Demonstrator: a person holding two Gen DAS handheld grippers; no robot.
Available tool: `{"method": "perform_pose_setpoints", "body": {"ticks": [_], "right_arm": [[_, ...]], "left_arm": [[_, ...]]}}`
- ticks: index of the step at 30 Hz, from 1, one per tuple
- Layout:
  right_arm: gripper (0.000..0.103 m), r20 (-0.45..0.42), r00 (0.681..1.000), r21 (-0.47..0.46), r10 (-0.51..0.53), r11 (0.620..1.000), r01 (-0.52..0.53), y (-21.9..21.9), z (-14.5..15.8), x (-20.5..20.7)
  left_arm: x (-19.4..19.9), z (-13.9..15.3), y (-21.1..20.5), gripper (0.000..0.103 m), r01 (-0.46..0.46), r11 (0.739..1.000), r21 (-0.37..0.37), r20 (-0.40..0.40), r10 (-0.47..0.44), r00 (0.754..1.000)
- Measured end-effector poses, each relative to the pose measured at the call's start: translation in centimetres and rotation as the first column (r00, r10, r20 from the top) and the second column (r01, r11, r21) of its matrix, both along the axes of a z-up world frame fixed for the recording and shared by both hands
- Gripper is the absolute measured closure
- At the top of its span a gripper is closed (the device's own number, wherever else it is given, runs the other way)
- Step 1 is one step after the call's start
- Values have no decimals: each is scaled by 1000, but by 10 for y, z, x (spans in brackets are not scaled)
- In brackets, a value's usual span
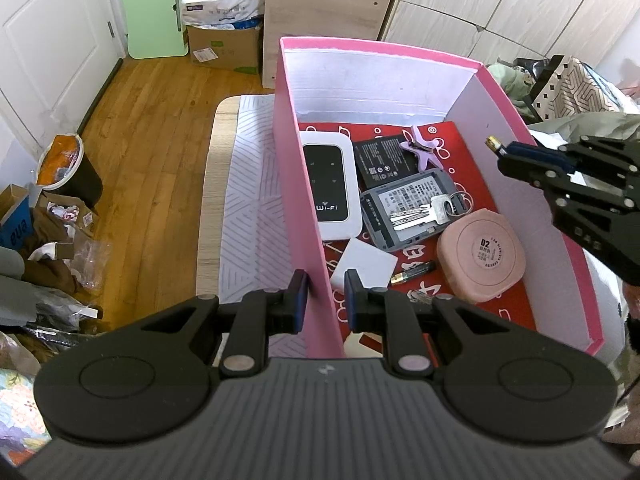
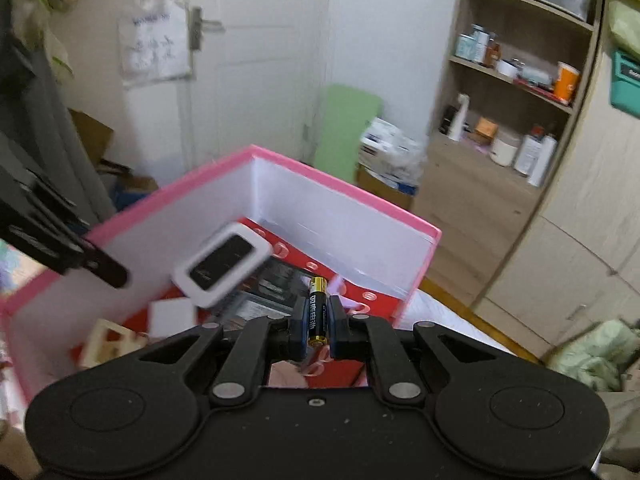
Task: Organize rigid objects
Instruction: 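Drop the AA battery into the box with the right tool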
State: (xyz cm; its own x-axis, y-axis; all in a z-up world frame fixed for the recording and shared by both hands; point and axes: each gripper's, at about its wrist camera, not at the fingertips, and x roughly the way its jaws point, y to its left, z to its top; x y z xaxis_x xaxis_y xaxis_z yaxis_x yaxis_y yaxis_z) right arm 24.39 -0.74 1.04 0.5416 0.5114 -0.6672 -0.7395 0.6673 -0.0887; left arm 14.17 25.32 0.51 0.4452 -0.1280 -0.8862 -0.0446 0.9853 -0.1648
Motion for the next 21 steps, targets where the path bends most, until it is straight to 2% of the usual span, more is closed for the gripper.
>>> {"method": "perform_pose_setpoints", "body": {"ticks": [2,4,6,13,16,21], "right_arm": [[90,23,1000,-18,-11,1000,12,2,-3,0],[90,0,1000,4,-17,1000,17,-1,-1,2],[87,-23,999,46,-30,998,31,-4,1,6],[85,-73,995,224,-68,971,83,-40,13,7],[77,-105,988,274,-112,952,137,-65,17,5],[74,-145,962,270,-233,926,265,-108,9,6]], "left_arm": [[0,0,0,86,4,1000,0,1,-4,1000],[0,0,0,86,9,1000,2,3,-9,1000],[0,0,0,86,9,1000,-2,1,-9,1000],[1,0,3,86,4,1000,-16,-1,-4,1000],[0,0,3,86,2,1000,-23,0,-2,1000],[-1,0,4,86,-6,1000,-30,4,6,1000]]}}
